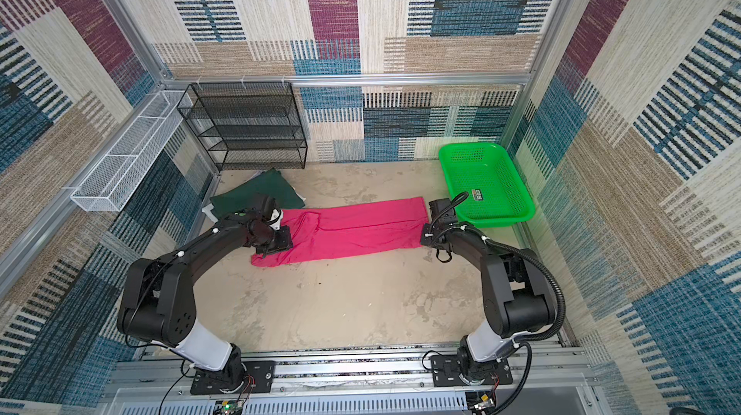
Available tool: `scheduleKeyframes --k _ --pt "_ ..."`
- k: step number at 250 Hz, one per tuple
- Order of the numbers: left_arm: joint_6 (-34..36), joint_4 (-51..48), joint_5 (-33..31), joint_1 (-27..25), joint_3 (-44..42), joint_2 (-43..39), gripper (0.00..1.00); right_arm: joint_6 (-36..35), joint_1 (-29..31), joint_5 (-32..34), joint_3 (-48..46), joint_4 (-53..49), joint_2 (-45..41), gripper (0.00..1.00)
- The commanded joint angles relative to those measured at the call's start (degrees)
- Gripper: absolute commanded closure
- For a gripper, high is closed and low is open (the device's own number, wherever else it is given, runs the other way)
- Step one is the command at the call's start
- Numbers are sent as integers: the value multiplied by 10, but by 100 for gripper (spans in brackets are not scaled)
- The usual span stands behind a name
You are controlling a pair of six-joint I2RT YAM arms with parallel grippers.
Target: Fold and stack the t-shirts
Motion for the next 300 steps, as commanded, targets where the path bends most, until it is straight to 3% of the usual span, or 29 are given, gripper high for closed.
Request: scheduleKeyframes --k 1,145,233,257,300 --pt "-84 93 54 5 -13 9 69 -4 0 0 3 3 0 97" --pt "-108 115 -27 21 -7 55 69 -7 0 -3 -3 10 12 97" --pt "-120 144 -26 29 2 77 69 -7 0 -5 -6 10 14 97" --pt "-124 147 -25 28 6 80 74 -8 0 -5 -8 9 14 97" --pt "-126 151 -25 29 3 71 94 -8 0 -7 -13 11 13 97"
